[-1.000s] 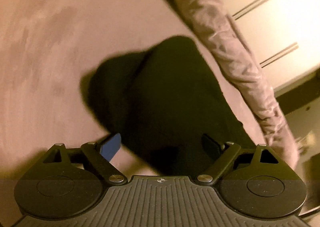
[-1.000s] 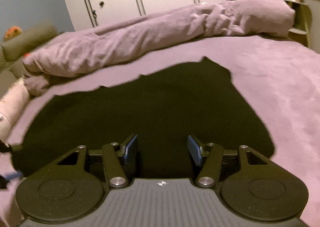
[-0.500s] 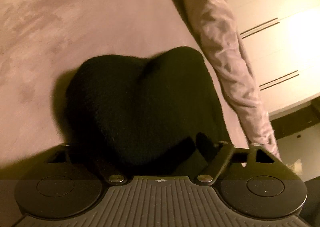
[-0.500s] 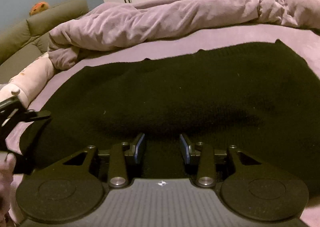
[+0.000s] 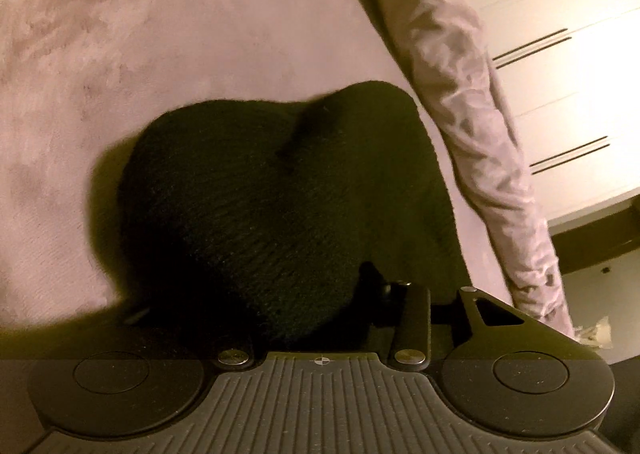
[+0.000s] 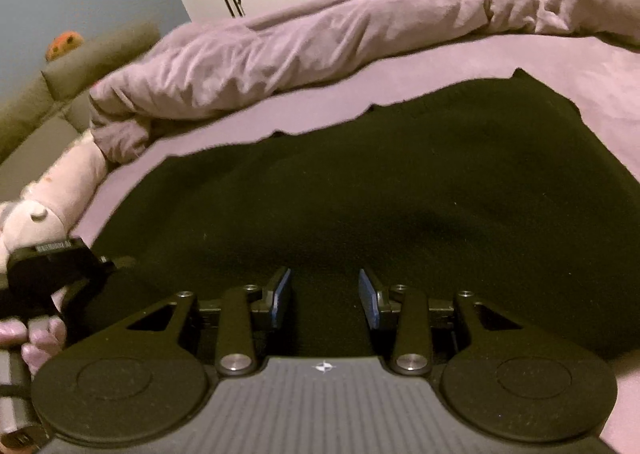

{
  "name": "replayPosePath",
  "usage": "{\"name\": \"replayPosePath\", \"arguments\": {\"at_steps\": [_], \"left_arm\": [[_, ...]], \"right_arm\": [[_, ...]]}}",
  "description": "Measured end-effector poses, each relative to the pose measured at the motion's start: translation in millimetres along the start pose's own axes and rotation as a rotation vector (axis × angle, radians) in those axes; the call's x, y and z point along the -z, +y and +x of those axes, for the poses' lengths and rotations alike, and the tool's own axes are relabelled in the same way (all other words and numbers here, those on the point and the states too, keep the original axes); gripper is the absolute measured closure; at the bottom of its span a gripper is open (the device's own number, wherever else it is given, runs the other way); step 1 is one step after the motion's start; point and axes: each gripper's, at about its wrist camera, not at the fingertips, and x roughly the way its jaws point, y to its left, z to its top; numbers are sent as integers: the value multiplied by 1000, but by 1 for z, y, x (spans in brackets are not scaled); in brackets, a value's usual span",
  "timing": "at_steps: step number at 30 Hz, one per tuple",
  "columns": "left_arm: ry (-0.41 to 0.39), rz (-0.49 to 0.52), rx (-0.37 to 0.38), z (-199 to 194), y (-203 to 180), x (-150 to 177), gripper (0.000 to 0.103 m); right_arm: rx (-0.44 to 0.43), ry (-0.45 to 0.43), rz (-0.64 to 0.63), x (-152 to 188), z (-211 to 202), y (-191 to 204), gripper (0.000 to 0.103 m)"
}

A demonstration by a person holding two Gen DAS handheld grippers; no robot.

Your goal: Fold small clothes

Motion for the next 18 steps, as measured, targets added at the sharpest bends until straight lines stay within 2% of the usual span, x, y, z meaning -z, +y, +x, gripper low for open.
{"name": "replayPosePath", "arguments": {"at_steps": [2,5,8,13,18], "left_arm": [[-2,26,-17,-4,-5,0,69],[-26,137,-36,-14,-23,1,73],[-61,230,-38,-26,-47,2,74],[-109,383,-38,-42,-89,10,74],[-116,424,-38,-46,-107,14,74]], "right_arm": [[5,17,-18,0,4,0,66],[0,24,-15,-3,-2,1,66],[-22,16,11,-4,-13,-2,59],[-23,4,38,-1,-27,-10,59],[-23,-6,59,-4,-33,-17,59]]}}
